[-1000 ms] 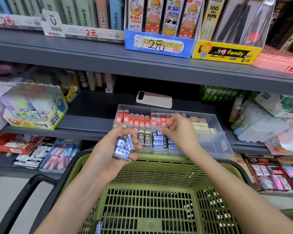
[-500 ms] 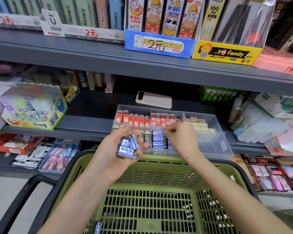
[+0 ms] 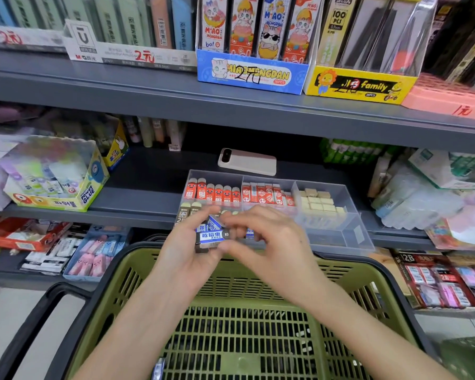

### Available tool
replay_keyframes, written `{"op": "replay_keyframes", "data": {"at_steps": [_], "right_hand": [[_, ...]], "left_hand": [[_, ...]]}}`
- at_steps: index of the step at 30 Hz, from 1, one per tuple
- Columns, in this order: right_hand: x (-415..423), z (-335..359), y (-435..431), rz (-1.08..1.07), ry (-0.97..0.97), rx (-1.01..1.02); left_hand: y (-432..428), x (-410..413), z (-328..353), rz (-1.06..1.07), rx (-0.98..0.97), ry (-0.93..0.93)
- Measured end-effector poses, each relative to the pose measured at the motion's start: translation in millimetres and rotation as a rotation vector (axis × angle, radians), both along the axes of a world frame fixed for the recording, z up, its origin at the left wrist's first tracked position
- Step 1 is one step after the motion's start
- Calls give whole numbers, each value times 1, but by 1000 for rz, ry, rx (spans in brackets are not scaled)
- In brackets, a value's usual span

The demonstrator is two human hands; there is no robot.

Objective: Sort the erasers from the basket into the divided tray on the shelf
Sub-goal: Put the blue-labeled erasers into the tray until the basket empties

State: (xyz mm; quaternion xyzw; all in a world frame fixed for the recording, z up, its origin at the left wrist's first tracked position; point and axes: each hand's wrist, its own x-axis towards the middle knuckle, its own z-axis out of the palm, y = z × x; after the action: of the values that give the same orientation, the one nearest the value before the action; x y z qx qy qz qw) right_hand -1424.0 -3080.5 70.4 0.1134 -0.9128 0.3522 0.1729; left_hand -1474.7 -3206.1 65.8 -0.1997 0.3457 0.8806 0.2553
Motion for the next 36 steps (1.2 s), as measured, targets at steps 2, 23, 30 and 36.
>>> {"op": "replay_keyframes", "data": {"at_steps": [2, 23, 30, 36], "right_hand": [[-1, -1, -4, 4, -3, 86], [-53, 2, 90, -85, -662, 492], [-42, -6, 95, 43, -591, 737], [-20, -8, 73, -124, -181, 499]], "left_hand": [[3, 1, -1, 17, -14, 17], [-22, 12, -8, -213, 104, 67], [-21, 11, -9, -243, 83, 54], [-11, 11, -11, -251, 87, 43]]}}
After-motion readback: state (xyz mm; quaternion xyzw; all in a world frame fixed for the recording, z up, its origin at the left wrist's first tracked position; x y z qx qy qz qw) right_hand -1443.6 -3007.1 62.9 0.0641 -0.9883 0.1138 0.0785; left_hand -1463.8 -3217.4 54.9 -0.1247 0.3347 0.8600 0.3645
